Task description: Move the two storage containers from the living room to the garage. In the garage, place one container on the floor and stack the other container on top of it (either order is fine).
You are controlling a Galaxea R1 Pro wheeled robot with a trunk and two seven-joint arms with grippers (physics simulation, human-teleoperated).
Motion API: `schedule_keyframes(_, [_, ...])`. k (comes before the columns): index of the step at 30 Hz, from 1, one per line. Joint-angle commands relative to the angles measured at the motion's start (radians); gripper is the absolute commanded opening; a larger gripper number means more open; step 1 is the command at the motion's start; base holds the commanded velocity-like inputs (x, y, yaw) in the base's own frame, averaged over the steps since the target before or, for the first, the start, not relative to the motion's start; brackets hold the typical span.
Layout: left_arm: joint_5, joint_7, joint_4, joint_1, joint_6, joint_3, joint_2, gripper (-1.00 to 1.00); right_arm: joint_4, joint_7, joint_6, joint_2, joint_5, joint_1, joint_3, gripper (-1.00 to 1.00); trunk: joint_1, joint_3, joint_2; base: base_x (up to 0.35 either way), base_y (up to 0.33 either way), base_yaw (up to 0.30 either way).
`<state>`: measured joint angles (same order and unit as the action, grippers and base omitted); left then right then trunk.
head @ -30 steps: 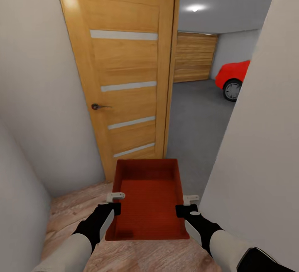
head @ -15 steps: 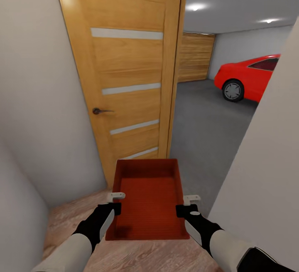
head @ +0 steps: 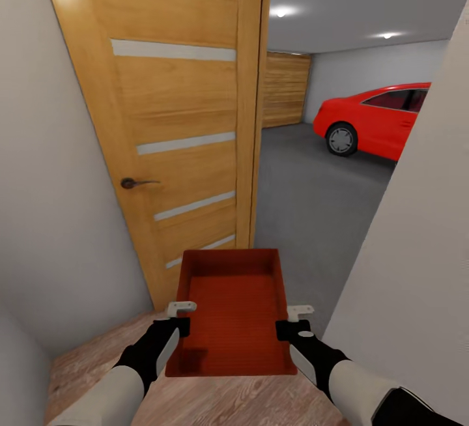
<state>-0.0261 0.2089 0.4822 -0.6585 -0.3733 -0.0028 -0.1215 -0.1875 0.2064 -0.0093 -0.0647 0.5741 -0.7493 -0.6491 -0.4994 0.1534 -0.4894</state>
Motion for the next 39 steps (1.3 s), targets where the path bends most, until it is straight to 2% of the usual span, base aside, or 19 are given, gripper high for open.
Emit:
schedule_keyframes(1, [0.015, 0.012, -0.005, 0.000, -0.010, -0.002, 0.009, -1.00, -0.003, 0.027, -0.003, 0.013, -0.015, -0.002, 0.032, -1.00, -0.001, 0.002, -0.002, 0.024, 0.008, -0.214])
schedule_keyframes(17, [0.016, 0.009, -0.005, 0.000, -0.010, -0.002, 0.009, -1.00, -0.003, 0.027, -0.003, 0.013, -0.015, -0.002, 0.033, -1.00, -0.001, 0.002, -0.002, 0.018, 0.013, -0.189])
schedule_keyframes(32, [0.016, 0.006, -0.005, 0.000, -0.010, -0.002, 0.009, -1.00, -0.004, 0.027, -0.003, 0.014, -0.015, -0.002, 0.033, -1.00, -0.001, 0.002, -0.002, 0.232, 0.205, -0.006])
schedule_keyframes(39, [0.016, 0.006, -0.005, 0.000, -0.010, -0.002, 0.009, -1.00, -0.004, 0.027, -0.003, 0.013, -0.015, -0.002, 0.032, -1.00, -0.001, 0.002, -0.002, 0.244, 0.217, -0.199])
